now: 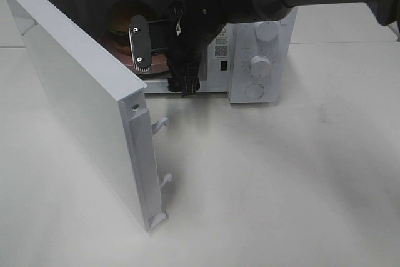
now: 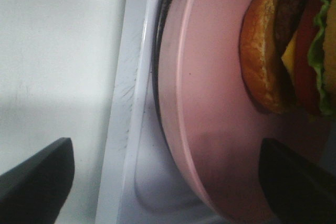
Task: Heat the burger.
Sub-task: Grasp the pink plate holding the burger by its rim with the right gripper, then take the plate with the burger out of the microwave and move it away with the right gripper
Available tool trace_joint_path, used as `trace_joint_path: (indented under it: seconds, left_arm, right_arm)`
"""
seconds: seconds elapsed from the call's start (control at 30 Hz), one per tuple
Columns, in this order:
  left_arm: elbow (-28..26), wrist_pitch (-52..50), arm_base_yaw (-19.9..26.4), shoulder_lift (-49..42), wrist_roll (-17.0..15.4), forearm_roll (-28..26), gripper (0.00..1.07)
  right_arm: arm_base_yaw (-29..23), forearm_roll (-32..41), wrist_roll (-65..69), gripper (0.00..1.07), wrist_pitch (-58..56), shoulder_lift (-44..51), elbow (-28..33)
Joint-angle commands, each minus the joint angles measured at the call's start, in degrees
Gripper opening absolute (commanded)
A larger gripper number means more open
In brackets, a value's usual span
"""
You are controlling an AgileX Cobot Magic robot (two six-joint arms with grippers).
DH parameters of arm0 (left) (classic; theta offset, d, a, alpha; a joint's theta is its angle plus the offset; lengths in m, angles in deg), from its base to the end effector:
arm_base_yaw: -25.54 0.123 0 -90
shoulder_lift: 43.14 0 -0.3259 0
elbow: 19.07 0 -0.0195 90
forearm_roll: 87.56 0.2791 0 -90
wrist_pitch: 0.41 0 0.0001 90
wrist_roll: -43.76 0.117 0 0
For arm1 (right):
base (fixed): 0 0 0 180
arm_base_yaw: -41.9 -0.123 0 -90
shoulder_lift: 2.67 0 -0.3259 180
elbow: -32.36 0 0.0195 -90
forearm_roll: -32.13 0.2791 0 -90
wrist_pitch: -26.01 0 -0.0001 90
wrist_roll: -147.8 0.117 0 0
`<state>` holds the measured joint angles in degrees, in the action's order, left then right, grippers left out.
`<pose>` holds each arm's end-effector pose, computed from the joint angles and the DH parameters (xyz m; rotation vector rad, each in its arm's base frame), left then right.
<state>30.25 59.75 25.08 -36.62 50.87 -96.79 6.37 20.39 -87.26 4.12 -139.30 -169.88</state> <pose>0.0005 -0.0163 0.2826 0.1403 2.0114 -0.1184 0.4774 0.3300 0.1655 -1.8316 1.5440 -0.3428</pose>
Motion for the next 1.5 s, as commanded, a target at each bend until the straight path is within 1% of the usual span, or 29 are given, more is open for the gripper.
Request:
trace_joint_path:
  seconds: [0.03,0.17,0.23,0.43,0.47,0.5,0.53,0.57,0.6,0.63,0.67,0.7,0.73,0.77,0.8,0.83,0.87,0.9,0.93,0.97,1.0,1.3,1.43,1.5]
  left_arm:
    - [0.17,-0.63,0.17,-1.15,0.00,-0.29,1.00]
    - [0.17,-0.63,0.17,-1.15,0.00,-0.29,1.00]
    - [0.17,-0.63,0.17,-1.15,0.00,-0.29,1.00]
    - [0.17,-0.63,0.17,-1.15,0.00,-0.29,1.00]
    - [0.17,-0.63,0.17,-1.15,0.00,-0.29,1.00]
    - [0.17,-0.63,0.17,-1.15,0.00,-0.29,1.00]
    - [0.17,-0.63,0.17,-1.15,0.00,-0.29,1.00]
    - [0.17,-0.63,0.17,-1.15,0.00,-0.29,1.00]
    - [0.17,-0.63,0.17,-1.15,0.00,-0.29,1.00]
    - [0.17,-0.63,0.17,-1.15,0.00,-0.29,1.00]
    - [0.17,-0.63,0.17,-1.15,0.00,-0.29,1.00]
    - [0.17,-0.63,0.17,-1.15,0.00,-0.29,1.00]
    - [0.17,-0.63,0.17,-1.15,0.00,-0.29,1.00]
    - [0.17,-0.63,0.17,-1.15,0.00,-0.29,1.00]
    - [0.17,-0.63,0.17,-1.15,0.00,-0.29,1.00]
    - [0.17,-0.63,0.17,-1.15,0.00,-0.29,1.00]
    - [0.17,-0.63,0.17,-1.15,0.00,-0.29,1.00]
    - [0.17,-0.63,0.17,-1.15,0.00,-0.29,1.00]
    - [0.17,-0.63,0.17,-1.15,0.00,-0.29,1.00]
    - [0.17,-0.63,0.17,-1.15,0.00,-0.29,1.00]
    - [0.17,-0.63,0.17,-1.15,0.00,-0.29,1.00]
    - [0.17,-0.63,0.17,-1.15,0.00,-0.29,1.00]
    - [0.17,-0.63,0.17,-1.15,0.00,-0.29,1.00]
    - [0.17,-0.63,0.17,-1.15,0.00,-0.29,1.00]
  right_arm:
    - [-0.17,-0.11,0.23,0.89,-1.43,-1.72,-2.75]
    - [-0.17,-0.11,0.23,0.89,-1.95,-3.15,-5.10]
    - [-0.17,0.11,0.17,0.88,-2.86,-4.98,-7.68]
    - [-0.23,0.34,0.11,0.87,-3.09,-6.70,-9.85]
    - [-0.23,0.34,0.11,0.86,-3.09,-7.39,-10.37]
    - [-0.23,0.34,0.00,0.82,-3.09,-8.02,-10.60]
    - [-0.23,0.34,0.00,0.82,-3.09,-8.02,-10.60]
    - [-0.23,0.34,-0.52,0.75,-3.15,-8.42,-10.60]
    - [-0.23,0.34,-0.52,0.75,-3.15,-8.42,-10.60]
    - [-0.23,0.34,-0.63,0.70,-3.15,-8.48,-10.60]
    - [-0.23,0.34,-0.63,0.60,-2.92,-8.59,-10.60]
    - [-0.23,0.34,-0.63,0.60,-2.92,-8.59,-10.60]
    - [-0.23,0.34,-0.63,0.53,-2.75,-8.59,-10.60]
    - [-0.23,0.34,-0.63,0.53,-2.75,-8.59,-10.60]
    - [-0.23,0.34,-0.63,0.39,-2.75,-8.59,-10.60]
    - [-0.23,0.34,-0.63,0.23,-2.81,-8.59,-10.60]
    - [-0.23,0.34,-0.63,0.23,-2.81,-8.59,-10.60]
    - [-0.23,0.40,-0.63,0.15,-3.09,-8.54,-10.60]
    - [-0.23,0.40,-0.63,0.15,-3.09,-8.54,-10.60]
    - [-0.23,1.03,-0.63,0.03,-3.38,-8.42,-10.60]
    - [-0.23,1.60,-0.74,0.00,-3.44,-8.14,-10.60]
    - [-0.74,2.81,-2.69,0.00,-6.42,-6.88,-10.60]
    - [-1.43,5.44,-7.79,0.00,-10.26,-6.13,-10.60]
    - [-1.43,5.67,-10.03,0.00,-11.92,-5.67,-10.60]
